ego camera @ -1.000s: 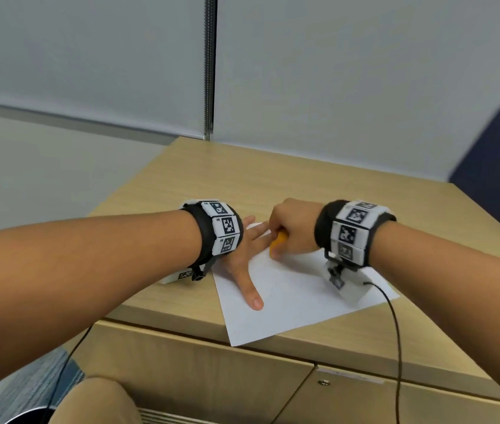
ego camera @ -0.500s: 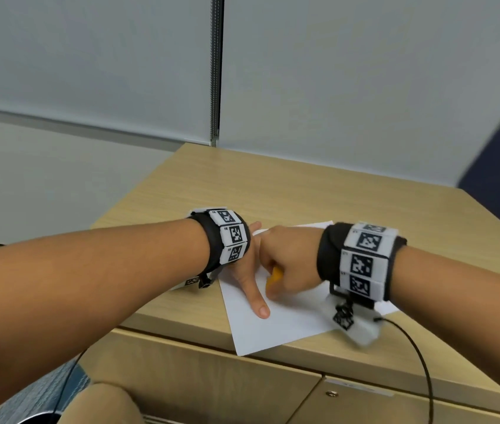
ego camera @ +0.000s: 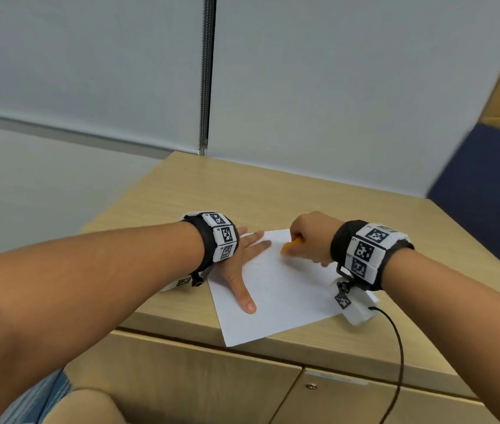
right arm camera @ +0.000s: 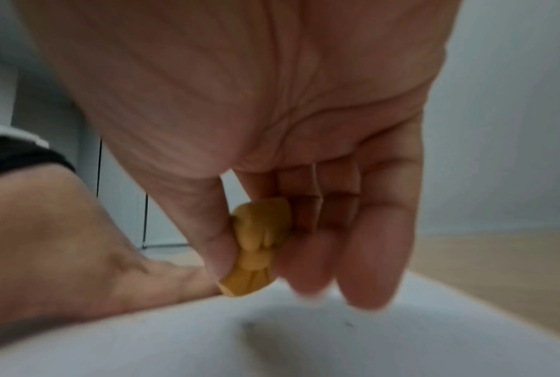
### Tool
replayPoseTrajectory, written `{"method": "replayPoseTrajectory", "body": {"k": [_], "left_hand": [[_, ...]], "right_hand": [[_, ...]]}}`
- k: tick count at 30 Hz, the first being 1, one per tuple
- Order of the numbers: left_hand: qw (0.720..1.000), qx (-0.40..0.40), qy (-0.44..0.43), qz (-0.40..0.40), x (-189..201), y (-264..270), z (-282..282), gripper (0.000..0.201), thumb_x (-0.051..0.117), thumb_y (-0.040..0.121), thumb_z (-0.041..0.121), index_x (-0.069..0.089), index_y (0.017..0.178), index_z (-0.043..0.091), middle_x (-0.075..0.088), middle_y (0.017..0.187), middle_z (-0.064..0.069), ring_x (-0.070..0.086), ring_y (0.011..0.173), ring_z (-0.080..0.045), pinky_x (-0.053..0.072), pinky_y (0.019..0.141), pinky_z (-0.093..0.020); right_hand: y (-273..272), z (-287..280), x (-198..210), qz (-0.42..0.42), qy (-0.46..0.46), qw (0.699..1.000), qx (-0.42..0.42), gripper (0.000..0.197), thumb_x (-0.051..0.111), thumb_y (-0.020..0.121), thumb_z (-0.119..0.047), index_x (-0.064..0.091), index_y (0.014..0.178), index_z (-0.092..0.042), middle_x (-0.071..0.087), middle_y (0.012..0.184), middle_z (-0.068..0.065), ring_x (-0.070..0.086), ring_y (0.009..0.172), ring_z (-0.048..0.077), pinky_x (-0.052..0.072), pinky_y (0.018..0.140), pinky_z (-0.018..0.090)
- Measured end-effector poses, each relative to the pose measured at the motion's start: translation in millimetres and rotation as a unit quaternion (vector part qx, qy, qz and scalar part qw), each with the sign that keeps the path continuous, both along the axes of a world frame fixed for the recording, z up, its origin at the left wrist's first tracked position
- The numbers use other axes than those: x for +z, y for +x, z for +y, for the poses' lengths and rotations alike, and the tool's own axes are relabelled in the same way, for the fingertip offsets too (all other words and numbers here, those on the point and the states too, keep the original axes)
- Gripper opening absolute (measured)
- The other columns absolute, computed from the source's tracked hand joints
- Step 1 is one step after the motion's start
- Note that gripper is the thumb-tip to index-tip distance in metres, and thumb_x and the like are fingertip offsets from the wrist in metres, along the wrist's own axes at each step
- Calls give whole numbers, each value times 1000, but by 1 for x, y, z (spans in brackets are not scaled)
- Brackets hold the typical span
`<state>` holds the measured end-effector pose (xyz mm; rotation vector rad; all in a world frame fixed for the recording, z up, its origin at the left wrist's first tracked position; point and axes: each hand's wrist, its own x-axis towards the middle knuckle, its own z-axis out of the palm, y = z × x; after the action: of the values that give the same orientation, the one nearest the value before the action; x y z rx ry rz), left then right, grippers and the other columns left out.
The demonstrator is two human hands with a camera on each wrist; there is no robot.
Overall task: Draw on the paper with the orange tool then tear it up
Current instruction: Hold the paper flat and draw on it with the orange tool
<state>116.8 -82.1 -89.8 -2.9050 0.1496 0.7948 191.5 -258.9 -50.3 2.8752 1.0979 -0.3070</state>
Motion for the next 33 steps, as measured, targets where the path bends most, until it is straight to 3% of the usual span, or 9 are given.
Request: {"method": "replayPoseTrajectory", "body": {"k": [5,7,10,12,15,17,20,25,33], "left_hand": [[998,56,-3,-34,2,-20,-23,154,45,37,107,-14,158,30,-15,168,-1,-7,155,-29,5,122,-57],[998,62,-14,-27,13,-33,-38,136,37,55,105,3,160,26,7,168,-7,13,152,-31,16,120,-54],[999,46,-14,3,29,-50,-50,112,27,71,98,39,150,20,51,146,-12,51,122,-31,38,100,-44],[999,20,35,5,39,-53,-45,110,30,69,99,49,141,17,61,130,-7,57,107,-25,40,85,-39],[997,-5,67,-29,44,-38,-30,120,40,63,100,29,155,23,48,149,-5,50,130,-27,43,99,-44],[998,-25,44,-34,41,-23,-21,127,49,64,96,4,161,28,13,168,-2,22,151,-28,25,118,-50],[999,-32,20,-21,28,-4,-10,137,61,62,91,-14,159,27,-22,167,3,-16,154,-26,1,121,-57],[1000,-30,3,7,6,7,9,147,66,57,90,-27,154,30,-32,162,7,-26,151,-25,-6,119,-58],[999,-37,2,27,-7,15,13,156,55,32,100,-29,149,41,-35,161,4,-29,148,-35,-4,119,-65]], "right_hand": [[-8,-31,-18,-36,-17,999,-20,35,54,86,-50,67,88,-18,66,87,3,65,84,29,55,75,36],[-14,-34,-17,-51,-26,998,-4,35,56,91,-50,68,98,-19,68,94,3,64,89,28,51,75,34],[-18,-36,-14,-77,-41,995,52,35,56,94,-51,68,106,-20,70,98,4,63,89,27,48,73,32],[-19,-36,-14,-76,-43,992,89,36,56,95,-52,67,110,-21,70,100,3,63,91,26,50,77,34],[-18,-37,-14,-61,-33,990,127,37,55,95,-53,66,115,-23,70,104,1,63,92,25,54,83,39],[-18,-35,-13,-61,-21,986,151,35,56,96,-50,66,116,-22,69,105,0,61,90,23,53,82,38],[-14,-29,-10,-74,5,981,181,31,58,98,-44,65,116,-19,67,106,1,56,86,21,50,81,36],[-18,-11,-5,-60,2,985,162,34,59,96,-48,67,114,-20,67,99,0,59,85,21,51,77,34],[-27,25,-11,39,9,986,163,29,71,85,-41,68,79,-13,61,68,0,56,62,18,50,62,32]]}}
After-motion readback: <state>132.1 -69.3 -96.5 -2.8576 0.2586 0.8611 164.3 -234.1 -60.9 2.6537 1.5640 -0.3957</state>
